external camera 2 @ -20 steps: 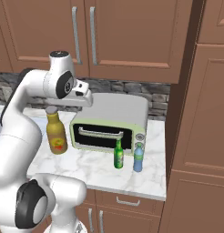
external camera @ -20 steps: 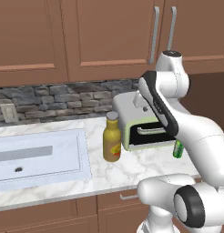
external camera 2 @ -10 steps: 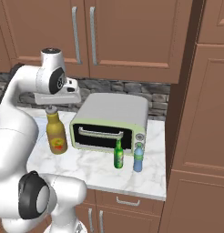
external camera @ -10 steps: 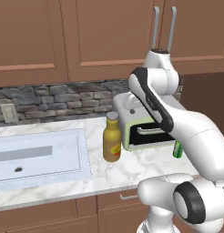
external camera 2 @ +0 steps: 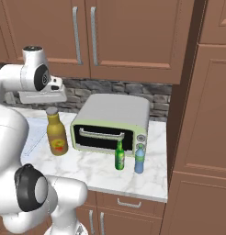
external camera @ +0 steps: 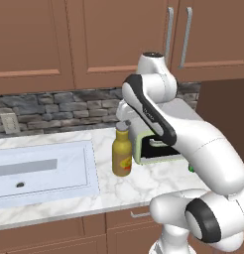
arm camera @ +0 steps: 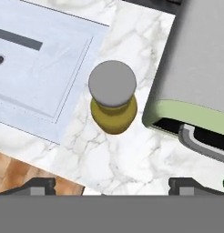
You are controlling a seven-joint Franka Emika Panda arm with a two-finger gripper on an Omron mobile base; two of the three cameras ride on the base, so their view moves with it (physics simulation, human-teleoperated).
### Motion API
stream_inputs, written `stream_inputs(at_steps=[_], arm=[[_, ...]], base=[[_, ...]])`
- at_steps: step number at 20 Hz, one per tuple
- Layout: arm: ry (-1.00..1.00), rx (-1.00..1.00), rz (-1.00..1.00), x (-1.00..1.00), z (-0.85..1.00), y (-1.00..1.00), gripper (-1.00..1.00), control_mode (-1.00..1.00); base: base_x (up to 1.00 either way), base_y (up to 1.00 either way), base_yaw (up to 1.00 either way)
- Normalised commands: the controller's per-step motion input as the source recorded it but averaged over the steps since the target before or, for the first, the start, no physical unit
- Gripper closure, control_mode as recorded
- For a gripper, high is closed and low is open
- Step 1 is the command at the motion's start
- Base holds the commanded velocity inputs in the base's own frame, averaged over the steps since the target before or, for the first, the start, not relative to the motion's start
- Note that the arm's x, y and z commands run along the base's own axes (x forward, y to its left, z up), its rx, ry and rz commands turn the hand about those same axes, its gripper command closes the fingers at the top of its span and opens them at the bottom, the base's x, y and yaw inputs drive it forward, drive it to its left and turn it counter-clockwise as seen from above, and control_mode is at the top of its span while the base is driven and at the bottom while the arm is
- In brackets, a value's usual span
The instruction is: Place the drinks on the dining counter in a tight cluster.
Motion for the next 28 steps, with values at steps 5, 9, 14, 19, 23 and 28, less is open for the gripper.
stream_inputs(at_steps=[5,9,14,19,23,28], arm=[[0.03,-0.12,-0.13,0.40,0.00,0.11,-1.00,-1.00],[0.04,-0.06,-0.05,0.32,0.00,0.02,-1.00,-1.00],[0.13,0.00,0.01,0.08,-0.17,0.00,-1.00,-1.00],[0.04,0.00,0.00,0.09,-0.31,0.06,-1.00,-1.00],[0.00,0.00,0.00,0.18,-0.17,0.15,-1.00,-1.00],[0.00,0.03,0.00,0.21,-0.02,0.07,-1.00,-1.00]], base=[[0.00,0.00,0.00],[0.00,0.00,0.00],[0.00,0.00,0.00],[0.00,0.00,0.00],[0.00,0.00,0.00],[0.00,0.00,0.00]])
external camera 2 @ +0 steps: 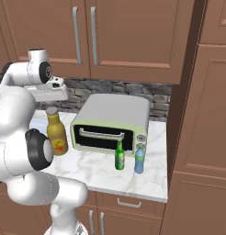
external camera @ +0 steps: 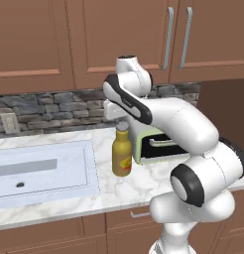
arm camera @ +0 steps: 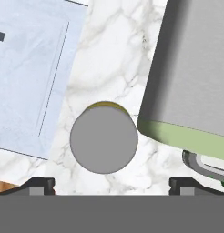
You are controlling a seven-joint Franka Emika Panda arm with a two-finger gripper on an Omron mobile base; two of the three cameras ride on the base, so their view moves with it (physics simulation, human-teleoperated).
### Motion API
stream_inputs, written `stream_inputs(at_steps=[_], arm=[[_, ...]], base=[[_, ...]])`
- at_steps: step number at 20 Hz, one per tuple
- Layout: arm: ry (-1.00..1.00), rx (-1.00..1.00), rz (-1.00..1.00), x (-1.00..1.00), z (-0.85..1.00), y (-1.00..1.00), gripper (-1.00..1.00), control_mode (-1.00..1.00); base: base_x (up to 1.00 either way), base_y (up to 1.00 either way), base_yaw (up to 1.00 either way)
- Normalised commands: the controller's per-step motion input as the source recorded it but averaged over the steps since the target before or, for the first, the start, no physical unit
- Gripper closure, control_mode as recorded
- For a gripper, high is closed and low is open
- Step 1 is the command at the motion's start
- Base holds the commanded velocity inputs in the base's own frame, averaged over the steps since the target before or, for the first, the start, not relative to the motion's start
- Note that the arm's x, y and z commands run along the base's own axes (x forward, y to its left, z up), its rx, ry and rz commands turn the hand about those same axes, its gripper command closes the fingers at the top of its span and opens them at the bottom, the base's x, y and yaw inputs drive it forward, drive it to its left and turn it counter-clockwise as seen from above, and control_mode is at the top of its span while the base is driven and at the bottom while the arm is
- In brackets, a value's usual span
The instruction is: Place the drinks on the dining counter in a tight cluster.
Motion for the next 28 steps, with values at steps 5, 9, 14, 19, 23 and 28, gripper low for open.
stream_inputs(at_steps=[5,9,14,19,23,28], arm=[[0.00,0.03,0.00,0.21,-0.03,0.02,-1.00,-1.00],[0.00,0.03,0.00,0.16,-0.04,0.00,-1.00,-1.00],[0.00,0.01,0.00,-0.02,-0.01,0.00,-1.00,-1.00],[0.00,0.00,0.00,0.00,-0.26,0.00,-1.00,-1.00],[0.00,0.00,0.00,0.00,-0.23,0.01,-1.00,-1.00],[0.00,0.00,0.00,-0.04,-0.16,0.03,-1.00,-1.00]], base=[[0.00,0.00,0.00],[0.00,0.00,0.00],[0.00,0.00,0.00],[0.00,0.00,0.00],[0.00,0.00,0.00],[0.00,0.00,0.00]])
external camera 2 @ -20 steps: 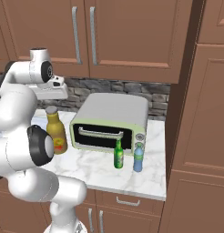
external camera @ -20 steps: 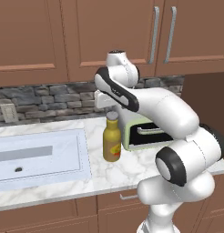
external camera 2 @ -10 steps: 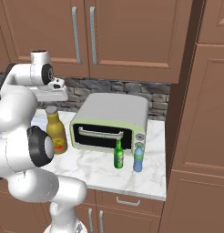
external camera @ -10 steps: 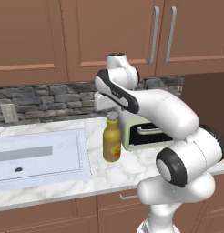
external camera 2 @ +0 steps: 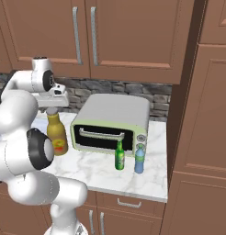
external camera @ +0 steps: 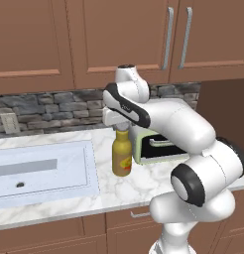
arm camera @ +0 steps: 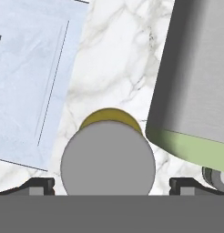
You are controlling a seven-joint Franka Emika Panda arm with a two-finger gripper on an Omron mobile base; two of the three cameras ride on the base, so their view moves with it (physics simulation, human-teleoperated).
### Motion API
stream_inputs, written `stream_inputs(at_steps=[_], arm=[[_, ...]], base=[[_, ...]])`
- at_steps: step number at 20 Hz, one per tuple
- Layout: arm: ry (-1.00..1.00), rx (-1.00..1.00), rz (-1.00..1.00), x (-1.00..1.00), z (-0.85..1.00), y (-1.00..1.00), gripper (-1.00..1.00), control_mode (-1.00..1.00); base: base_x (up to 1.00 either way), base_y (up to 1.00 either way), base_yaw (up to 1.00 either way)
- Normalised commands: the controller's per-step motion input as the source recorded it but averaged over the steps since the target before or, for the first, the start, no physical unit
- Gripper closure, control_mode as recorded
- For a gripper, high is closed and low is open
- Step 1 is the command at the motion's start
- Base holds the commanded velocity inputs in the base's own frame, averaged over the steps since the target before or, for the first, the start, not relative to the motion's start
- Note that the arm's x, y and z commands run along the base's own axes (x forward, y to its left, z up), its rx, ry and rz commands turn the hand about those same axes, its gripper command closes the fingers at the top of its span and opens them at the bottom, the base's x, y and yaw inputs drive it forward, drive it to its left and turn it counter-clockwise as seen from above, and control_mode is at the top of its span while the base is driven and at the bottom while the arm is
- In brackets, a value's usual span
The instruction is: Place the drinks on the dining counter in a tight cluster.
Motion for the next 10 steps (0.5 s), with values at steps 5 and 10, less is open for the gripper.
stream_inputs(at_steps=[5,10], arm=[[0.00,0.00,0.00,0.00,-0.05,0.07,-1.00,-1.00],[0.00,0.00,0.00,0.06,0.00,0.02,-1.00,-1.00]], base=[[0.00,0.00,0.00],[0.00,0.00,0.00]])
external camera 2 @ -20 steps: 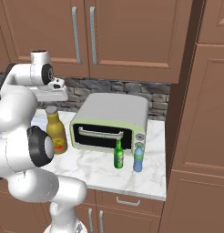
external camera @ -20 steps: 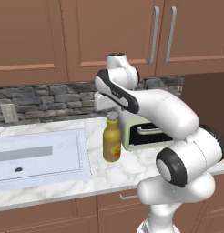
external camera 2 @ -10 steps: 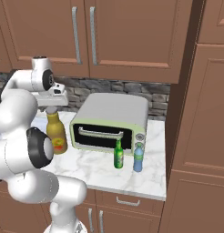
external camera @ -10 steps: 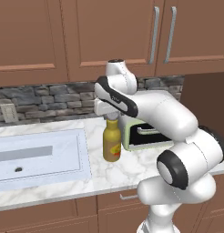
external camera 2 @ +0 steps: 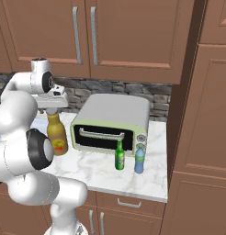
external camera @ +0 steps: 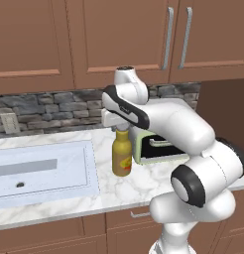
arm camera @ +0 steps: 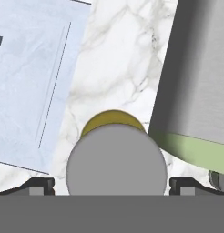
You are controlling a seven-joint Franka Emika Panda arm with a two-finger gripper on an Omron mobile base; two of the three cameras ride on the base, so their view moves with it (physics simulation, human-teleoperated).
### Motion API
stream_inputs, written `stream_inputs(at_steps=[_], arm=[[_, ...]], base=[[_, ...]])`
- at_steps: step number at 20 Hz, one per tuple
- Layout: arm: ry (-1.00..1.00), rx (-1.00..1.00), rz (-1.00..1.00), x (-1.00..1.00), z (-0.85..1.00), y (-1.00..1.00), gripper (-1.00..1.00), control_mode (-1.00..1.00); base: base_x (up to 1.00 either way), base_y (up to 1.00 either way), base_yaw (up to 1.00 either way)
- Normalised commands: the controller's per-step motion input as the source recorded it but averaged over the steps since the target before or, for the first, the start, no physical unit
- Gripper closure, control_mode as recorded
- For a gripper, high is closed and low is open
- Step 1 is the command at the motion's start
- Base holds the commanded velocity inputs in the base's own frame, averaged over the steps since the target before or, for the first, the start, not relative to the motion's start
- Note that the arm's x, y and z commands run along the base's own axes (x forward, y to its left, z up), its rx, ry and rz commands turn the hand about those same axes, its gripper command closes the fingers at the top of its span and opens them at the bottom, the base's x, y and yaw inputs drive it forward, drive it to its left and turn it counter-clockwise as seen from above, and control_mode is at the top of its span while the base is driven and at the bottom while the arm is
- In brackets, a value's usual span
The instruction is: Place the drinks on the dining counter in a tight cluster.
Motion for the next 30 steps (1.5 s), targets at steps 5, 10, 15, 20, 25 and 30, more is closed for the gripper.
stream_inputs(at_steps=[5,10,15,20,25,30], arm=[[0.00,0.00,0.00,0.08,-0.11,0.00,-1.00,-1.00],[0.00,0.00,0.00,0.03,-0.20,0.00,-1.00,-1.00],[0.01,0.00,0.00,0.00,-0.29,0.00,-1.00,-1.00],[0.00,0.00,0.00,0.00,-0.19,0.00,-1.00,-1.00],[0.00,0.00,0.00,0.00,-0.01,0.00,1.00,-1.00],[0.00,0.00,0.00,0.00,0.00,0.00,1.00,-1.00]], base=[[0.00,0.00,0.00],[0.00,0.00,0.00],[0.00,0.00,0.00],[0.00,0.00,0.00],[0.00,0.00,0.00],[0.00,0.00,0.00]])
